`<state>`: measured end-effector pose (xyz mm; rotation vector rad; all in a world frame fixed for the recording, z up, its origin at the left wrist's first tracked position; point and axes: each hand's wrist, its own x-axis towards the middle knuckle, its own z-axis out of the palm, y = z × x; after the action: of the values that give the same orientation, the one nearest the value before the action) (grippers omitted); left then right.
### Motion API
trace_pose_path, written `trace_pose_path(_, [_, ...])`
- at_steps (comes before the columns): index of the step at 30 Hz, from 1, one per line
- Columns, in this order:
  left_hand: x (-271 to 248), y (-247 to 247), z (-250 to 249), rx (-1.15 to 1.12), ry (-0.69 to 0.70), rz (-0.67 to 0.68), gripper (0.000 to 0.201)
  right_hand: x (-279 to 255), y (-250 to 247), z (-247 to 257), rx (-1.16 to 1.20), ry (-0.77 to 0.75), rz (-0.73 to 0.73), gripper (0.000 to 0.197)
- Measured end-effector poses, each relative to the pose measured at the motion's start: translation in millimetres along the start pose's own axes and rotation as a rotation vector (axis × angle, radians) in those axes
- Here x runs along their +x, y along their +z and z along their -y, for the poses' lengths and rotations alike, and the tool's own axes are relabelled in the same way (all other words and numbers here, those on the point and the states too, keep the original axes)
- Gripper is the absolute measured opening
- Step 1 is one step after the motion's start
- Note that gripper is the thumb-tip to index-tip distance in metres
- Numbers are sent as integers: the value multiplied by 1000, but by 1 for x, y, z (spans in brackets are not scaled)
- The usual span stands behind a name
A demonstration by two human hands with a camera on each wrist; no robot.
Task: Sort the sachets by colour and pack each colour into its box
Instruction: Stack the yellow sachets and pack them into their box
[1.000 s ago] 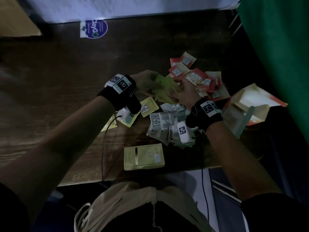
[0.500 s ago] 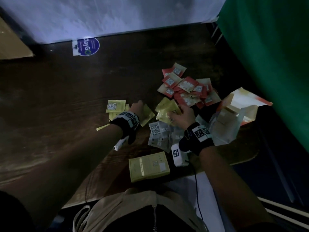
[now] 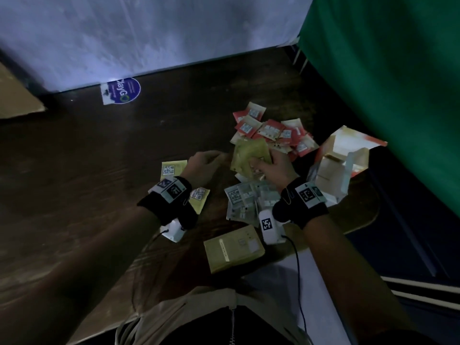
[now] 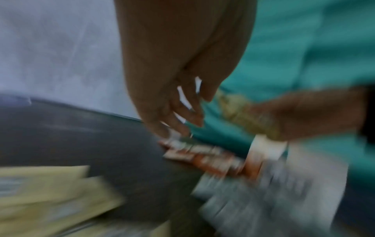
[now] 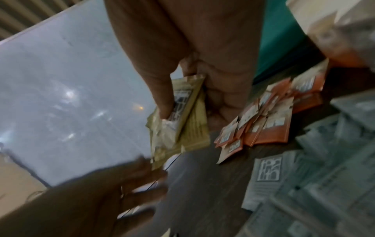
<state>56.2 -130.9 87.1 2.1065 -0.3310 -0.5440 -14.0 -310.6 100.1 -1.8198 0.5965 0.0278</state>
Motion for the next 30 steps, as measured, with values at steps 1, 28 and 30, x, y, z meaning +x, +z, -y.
trace_pose_path(1, [1, -2, 16, 184, -2, 15, 26, -3, -2, -3, -10, 3, -37, 25])
trace_pose_path(28, [-25, -9, 53, 386, -54, 15, 42, -70, -7, -3, 362, 97, -173, 17])
trace_pose_path(30, [-33, -17, 26, 162, -34, -32, 42, -74, -7, 1, 477, 117, -104, 14])
